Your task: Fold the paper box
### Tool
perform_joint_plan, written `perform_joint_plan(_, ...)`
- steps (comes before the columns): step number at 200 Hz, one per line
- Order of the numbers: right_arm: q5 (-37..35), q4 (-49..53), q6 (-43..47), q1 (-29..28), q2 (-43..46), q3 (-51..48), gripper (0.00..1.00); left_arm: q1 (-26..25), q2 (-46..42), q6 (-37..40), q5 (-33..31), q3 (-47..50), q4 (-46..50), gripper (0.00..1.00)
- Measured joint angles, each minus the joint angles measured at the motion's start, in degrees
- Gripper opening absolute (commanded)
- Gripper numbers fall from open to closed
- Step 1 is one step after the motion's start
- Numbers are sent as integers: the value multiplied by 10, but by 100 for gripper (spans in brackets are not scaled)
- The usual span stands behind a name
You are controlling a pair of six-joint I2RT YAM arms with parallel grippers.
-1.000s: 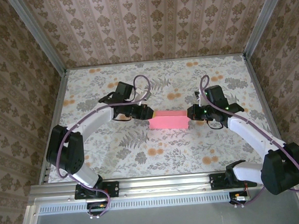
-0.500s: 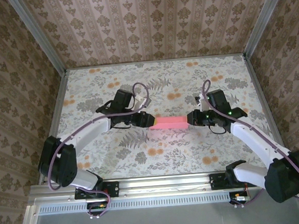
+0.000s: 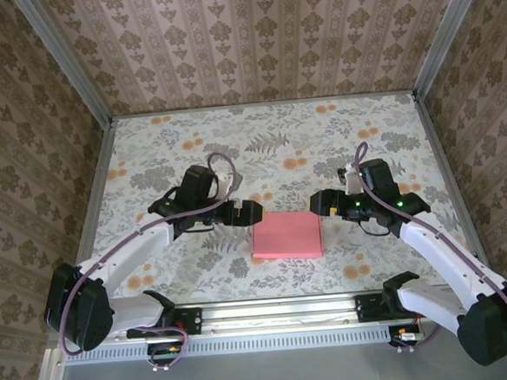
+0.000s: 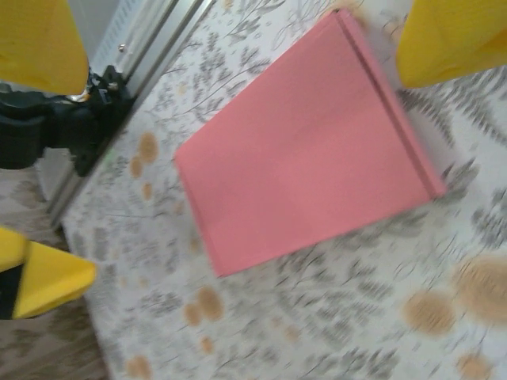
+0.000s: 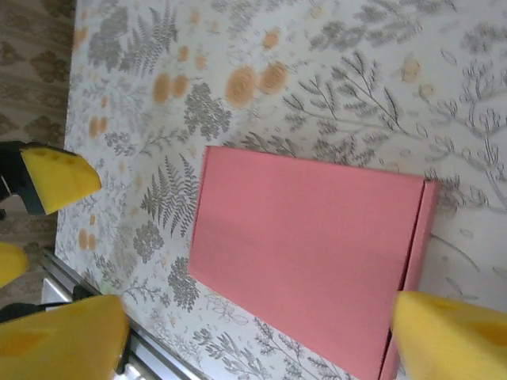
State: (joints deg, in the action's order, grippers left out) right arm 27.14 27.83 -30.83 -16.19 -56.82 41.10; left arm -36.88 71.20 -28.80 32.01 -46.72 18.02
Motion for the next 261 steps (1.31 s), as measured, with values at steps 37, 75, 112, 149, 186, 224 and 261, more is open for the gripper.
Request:
perform_joint_plan(37, -21, 0, -14, -17, -31, -43, 100, -35, 19, -41, -67, 27, -1, 100)
perform_joint_plan(75, -56, -8, -29, -63, -67, -64, 100, -73, 85, -74, -113, 27, -18, 100)
perform_joint_plan(112, -76, -37, -50, -102, -100, -81, 100, -96, 149, -97, -126, 27, -47, 100)
perform_joint_plan(149, -87, -74, -58, -122, -133, -81, 100, -96, 160, -115, -128, 27, -86, 100)
perform_joint_plan(186, -89, -104, -61, -123, -160, -78, 100, -95, 170, -122, -124, 23, -113, 100)
perform_joint_plan(224, -97, -112, -60, -123, -184, -44, 100, -74, 173, -131, -116, 22, -137, 100)
perform_joint_plan(261, -110, -116, -60, -123, -224, 12, 100, -32, 176, -137, -104, 14, -151, 100)
